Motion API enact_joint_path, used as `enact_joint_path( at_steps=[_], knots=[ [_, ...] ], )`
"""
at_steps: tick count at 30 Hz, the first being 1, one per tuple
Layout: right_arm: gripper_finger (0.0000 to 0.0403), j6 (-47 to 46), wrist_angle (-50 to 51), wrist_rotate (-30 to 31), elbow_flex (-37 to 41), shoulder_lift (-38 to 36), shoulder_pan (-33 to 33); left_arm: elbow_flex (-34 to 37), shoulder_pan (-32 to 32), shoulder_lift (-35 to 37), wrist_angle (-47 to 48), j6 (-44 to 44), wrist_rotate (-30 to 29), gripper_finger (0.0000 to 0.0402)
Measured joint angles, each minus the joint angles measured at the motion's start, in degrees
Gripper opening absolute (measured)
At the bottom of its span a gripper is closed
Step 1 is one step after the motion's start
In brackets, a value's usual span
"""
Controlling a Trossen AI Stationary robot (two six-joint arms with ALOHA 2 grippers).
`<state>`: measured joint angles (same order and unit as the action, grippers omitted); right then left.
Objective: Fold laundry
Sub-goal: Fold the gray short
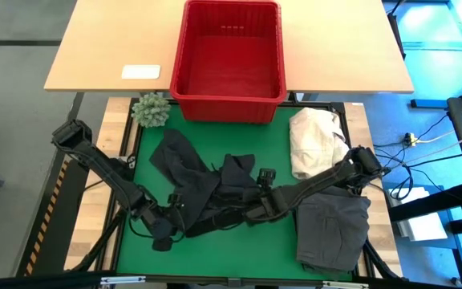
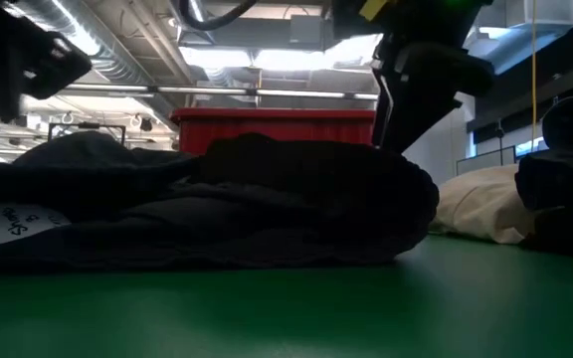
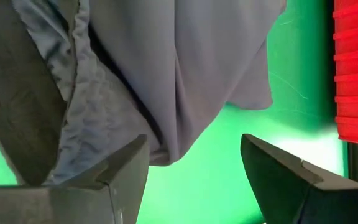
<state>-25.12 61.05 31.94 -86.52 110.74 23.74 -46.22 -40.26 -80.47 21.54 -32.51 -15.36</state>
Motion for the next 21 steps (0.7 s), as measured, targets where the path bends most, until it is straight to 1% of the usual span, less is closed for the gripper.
enact_joint_path(
  at_steps=[3, 7, 9, 13, 14, 16, 21],
  knots=[
    [0.0252, 0.5, -0.3, 0.0, 0.0, 0.0, -0.1, 0.0, 1.6, 0.0, -0.2, 2.4, -2.4, 0.0145],
    [0.0252, 1.7, -4.7, -1.2, 0.0, -0.9, 0.9, -1.0, 5.5, 0.2, 0.0, 7.2, -5.5, 0.0179],
    [0.0252, 3.6, -8.4, -2.0, -0.1, -2.0, 2.0, -1.9, 8.1, 0.2, 0.4, 11.0, -6.8, 0.019],
    [0.0252, 5.1, -10.9, -3.7, -0.1, -2.4, 3.9, -3.3, 14.6, 0.2, 1.4, 21.0, -7.5, 0.0199],
    [0.0252, 5.1, -11.1, -4.4, -0.1, -2.5, 4.3, -3.5, 16.3, 0.3, 1.6, 24.4, -7.2, 0.0199],
    [0.0252, 5.0, -11.4, -4.6, -0.1, -2.6, 4.9, -3.5, 19.8, 0.3, 1.3, 30.0, -4.7, 0.0199],
    [0.0252, 4.6, -11.5, -4.7, -0.1, -2.6, 6.4, -3.5, 29.0, 0.3, 2.7, 36.4, 4.4, 0.0197]
  ],
)
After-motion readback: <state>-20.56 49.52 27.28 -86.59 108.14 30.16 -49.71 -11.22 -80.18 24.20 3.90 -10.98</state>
